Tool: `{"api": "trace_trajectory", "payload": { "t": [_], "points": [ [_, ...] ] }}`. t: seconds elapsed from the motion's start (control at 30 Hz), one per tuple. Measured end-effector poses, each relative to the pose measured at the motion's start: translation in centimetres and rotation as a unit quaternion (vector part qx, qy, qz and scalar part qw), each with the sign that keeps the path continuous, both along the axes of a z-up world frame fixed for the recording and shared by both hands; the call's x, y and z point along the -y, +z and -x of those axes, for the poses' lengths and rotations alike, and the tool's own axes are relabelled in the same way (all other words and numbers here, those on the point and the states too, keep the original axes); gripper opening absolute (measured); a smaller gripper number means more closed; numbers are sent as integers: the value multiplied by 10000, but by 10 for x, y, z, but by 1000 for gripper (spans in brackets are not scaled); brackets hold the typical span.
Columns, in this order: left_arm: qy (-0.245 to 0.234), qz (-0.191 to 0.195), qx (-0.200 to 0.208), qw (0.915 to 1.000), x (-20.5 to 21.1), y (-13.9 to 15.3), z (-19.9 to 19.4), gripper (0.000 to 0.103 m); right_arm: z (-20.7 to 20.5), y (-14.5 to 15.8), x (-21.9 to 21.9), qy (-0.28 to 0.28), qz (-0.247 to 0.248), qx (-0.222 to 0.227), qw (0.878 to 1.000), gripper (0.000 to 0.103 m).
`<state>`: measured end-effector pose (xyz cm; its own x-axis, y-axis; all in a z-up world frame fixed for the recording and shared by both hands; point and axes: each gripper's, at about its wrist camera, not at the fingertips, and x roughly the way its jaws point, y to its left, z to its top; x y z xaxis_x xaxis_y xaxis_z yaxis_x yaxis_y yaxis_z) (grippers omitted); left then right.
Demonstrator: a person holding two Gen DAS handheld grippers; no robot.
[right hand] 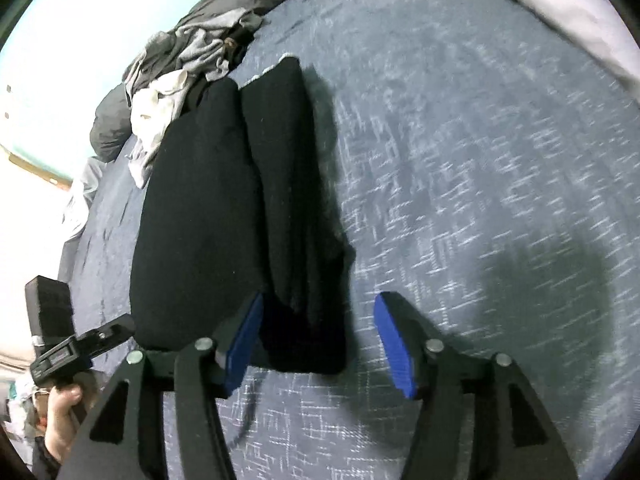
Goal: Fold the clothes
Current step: 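Grasp the folded black sweatshirt bundle with both tools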
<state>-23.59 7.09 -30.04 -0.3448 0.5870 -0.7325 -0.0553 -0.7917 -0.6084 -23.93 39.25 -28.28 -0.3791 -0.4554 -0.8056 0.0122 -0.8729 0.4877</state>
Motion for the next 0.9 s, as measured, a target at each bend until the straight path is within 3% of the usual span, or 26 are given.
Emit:
{"api": "trace_trajectory", "payload": {
  "t": [0.27, 0.37, 0.43, 0.5, 0.57, 0.9],
  "points": [
    [128, -181, 35, 9997, -3, -9, 10, 71, 14, -7, 19, 362, 56, 104, 9993, 59],
    [78, -57, -17, 10000, -10, -8, 12, 70, 19, -8, 27, 411, 26, 54, 9991, 60],
    [-13, 47, -112, 9999, -14, -3, 12, 64, 19, -6, 35, 515, -108, -5, 9986, 55],
    [-61, 106, -150, 9998, -16, 0, 10, 63, 19, -5, 39, 612, -45, -37, 9981, 34],
    [-62, 57, -144, 9999, -15, 1, 9, 62, 19, -5, 39, 651, 76, -33, 9978, 28],
    [-133, -153, -97, 9997, -20, -12, 21, 67, 31, -15, 43, 604, 258, 104, 9978, 35]
  ]
}}
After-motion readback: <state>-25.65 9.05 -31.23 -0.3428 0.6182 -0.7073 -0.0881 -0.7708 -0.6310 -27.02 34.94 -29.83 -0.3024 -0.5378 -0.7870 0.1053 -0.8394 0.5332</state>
